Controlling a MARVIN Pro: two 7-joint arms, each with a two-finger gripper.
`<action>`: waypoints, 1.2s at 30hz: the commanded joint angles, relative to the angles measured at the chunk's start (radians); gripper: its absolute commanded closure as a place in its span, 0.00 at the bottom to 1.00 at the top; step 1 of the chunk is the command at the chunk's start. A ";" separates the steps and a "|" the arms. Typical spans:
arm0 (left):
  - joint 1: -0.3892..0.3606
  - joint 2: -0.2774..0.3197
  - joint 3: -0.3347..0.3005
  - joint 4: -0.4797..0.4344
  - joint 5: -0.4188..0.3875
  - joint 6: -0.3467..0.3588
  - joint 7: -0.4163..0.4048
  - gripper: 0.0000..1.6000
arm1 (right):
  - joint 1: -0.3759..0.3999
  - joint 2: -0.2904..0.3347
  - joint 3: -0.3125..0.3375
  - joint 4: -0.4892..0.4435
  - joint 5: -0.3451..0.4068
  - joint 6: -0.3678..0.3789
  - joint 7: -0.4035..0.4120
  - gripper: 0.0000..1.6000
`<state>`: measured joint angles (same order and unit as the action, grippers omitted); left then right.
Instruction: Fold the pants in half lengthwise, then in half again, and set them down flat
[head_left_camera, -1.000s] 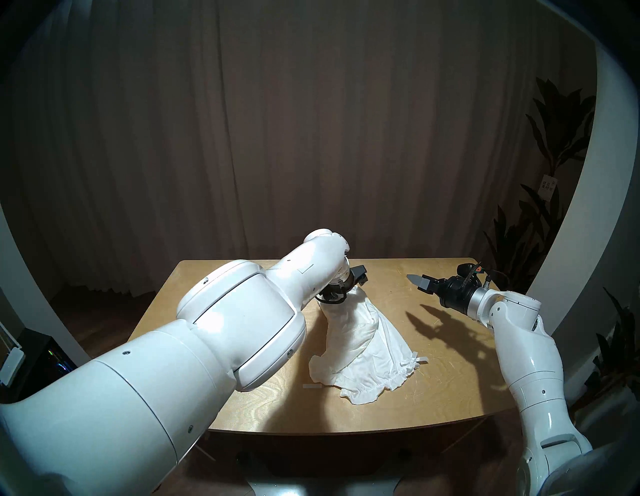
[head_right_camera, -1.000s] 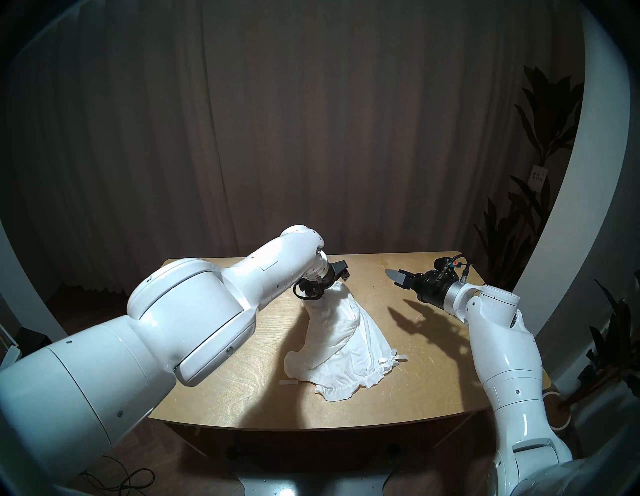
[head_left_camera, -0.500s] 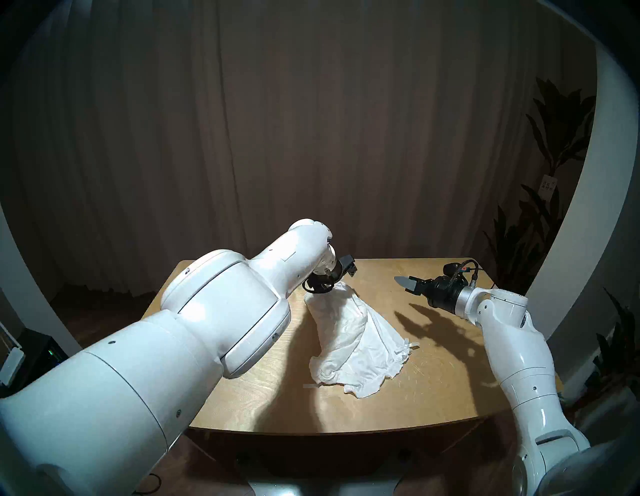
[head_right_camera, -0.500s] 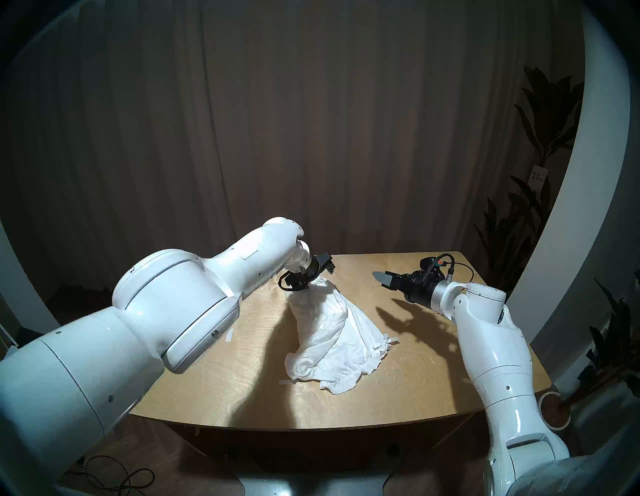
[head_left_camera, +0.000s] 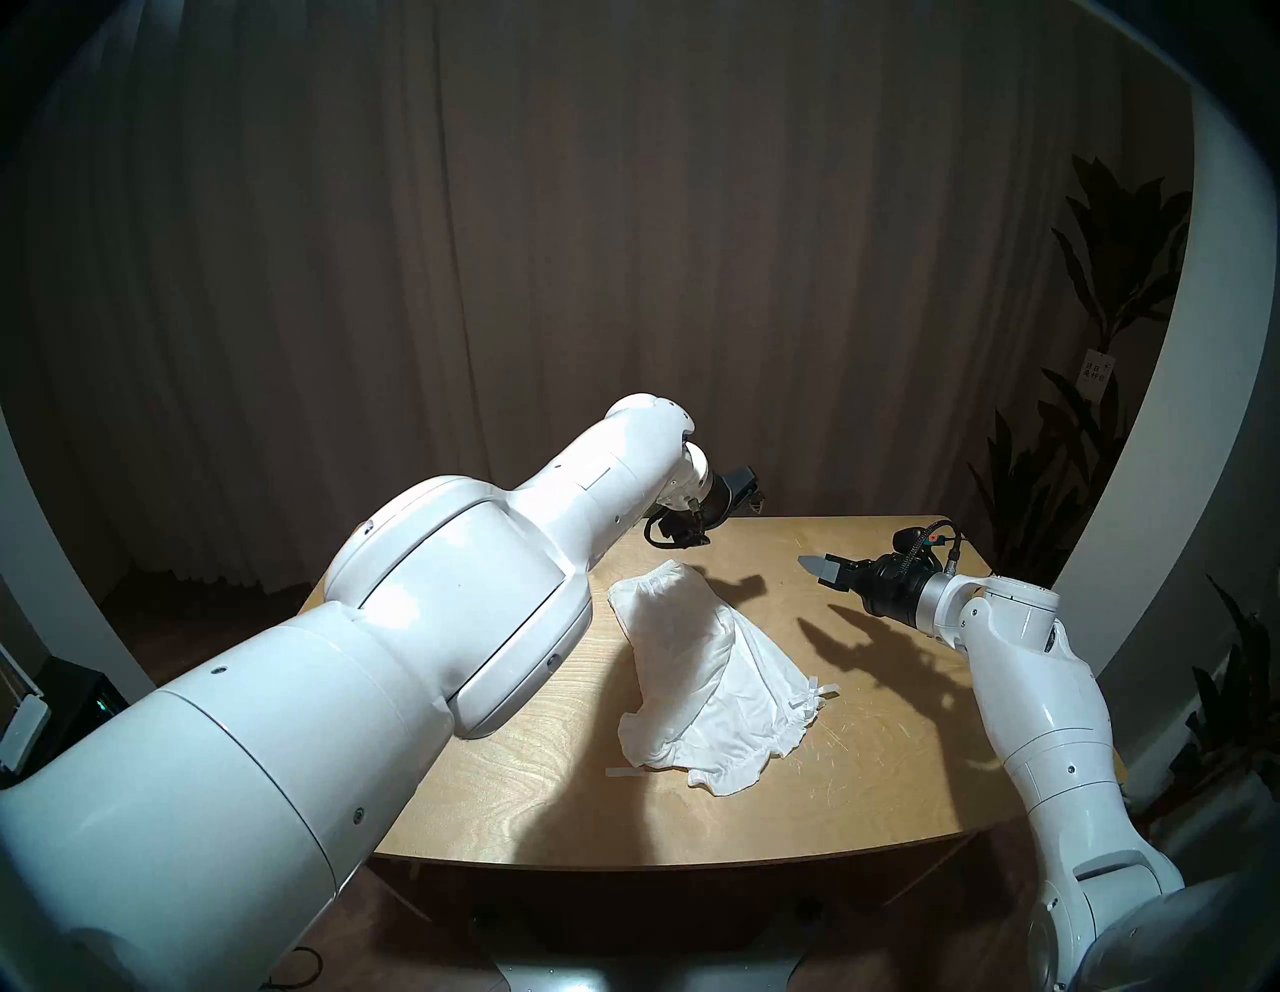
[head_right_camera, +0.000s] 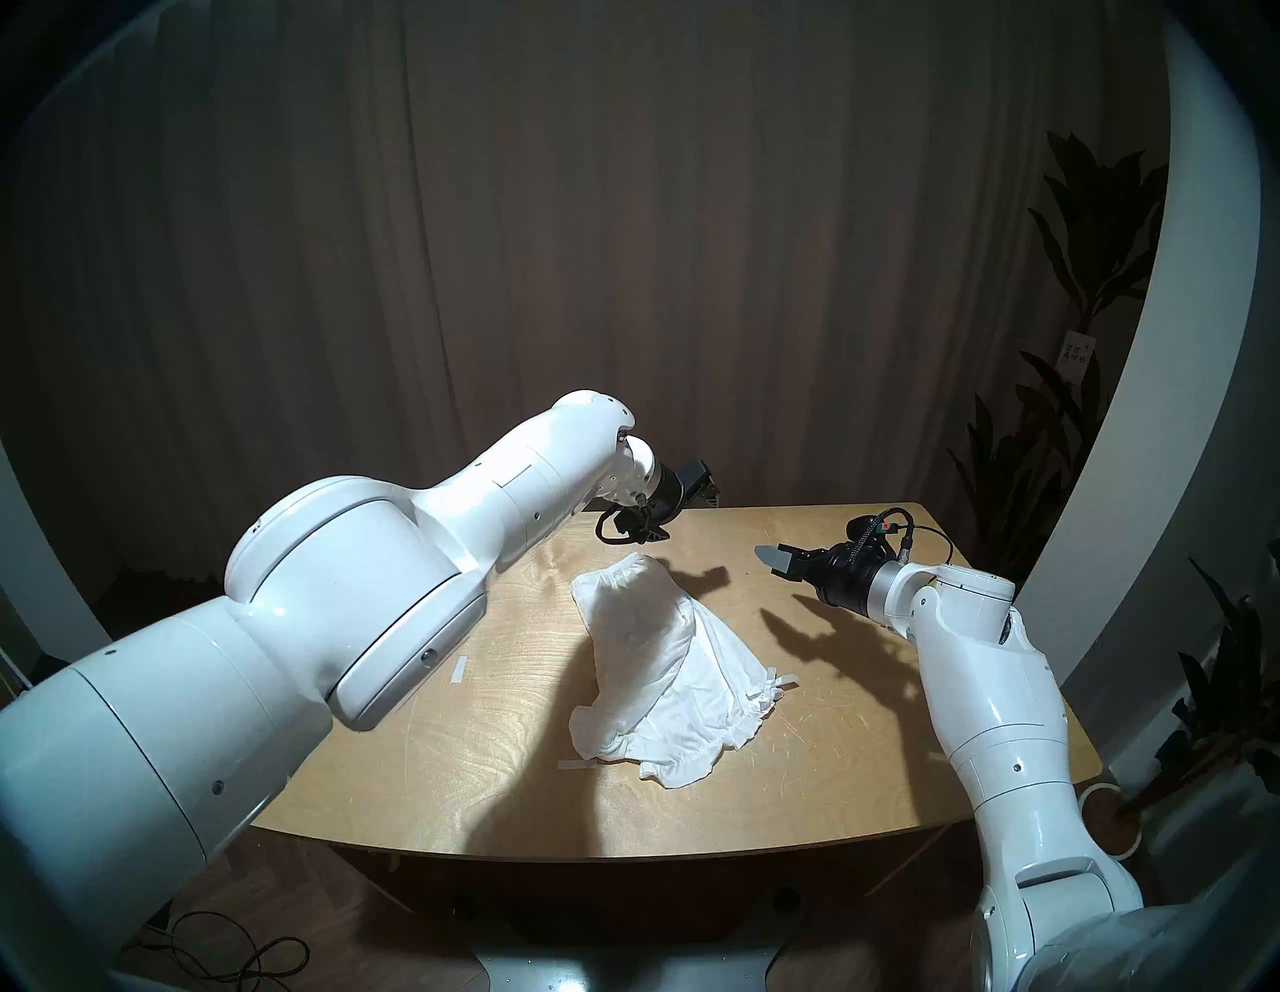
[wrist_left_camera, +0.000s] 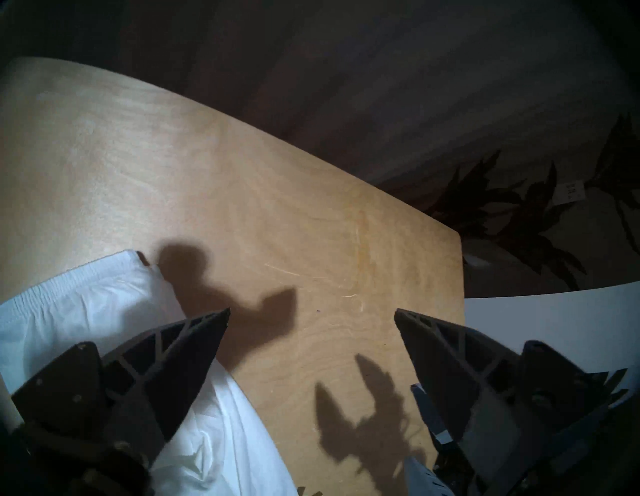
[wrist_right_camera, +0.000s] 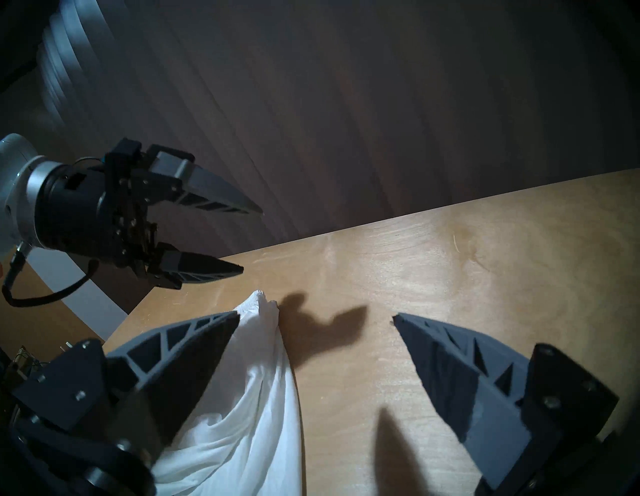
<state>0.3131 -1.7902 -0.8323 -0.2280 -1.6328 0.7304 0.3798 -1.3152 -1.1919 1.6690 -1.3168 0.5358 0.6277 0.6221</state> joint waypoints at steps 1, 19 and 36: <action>-0.051 0.067 -0.007 -0.017 0.003 0.000 -0.001 0.00 | 0.044 -0.019 -0.029 -0.006 -0.001 0.002 0.007 0.00; -0.003 0.286 -0.017 0.113 0.012 -0.015 0.076 0.00 | 0.141 -0.095 -0.184 0.023 -0.043 -0.002 -0.006 0.00; 0.051 0.382 -0.032 0.128 0.019 0.008 0.112 0.00 | 0.240 -0.140 -0.281 0.109 -0.114 -0.003 -0.061 0.00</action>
<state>0.3666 -1.4466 -0.8608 -0.0885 -1.6110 0.7211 0.5007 -1.1472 -1.3109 1.3975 -1.2208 0.4317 0.6275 0.5743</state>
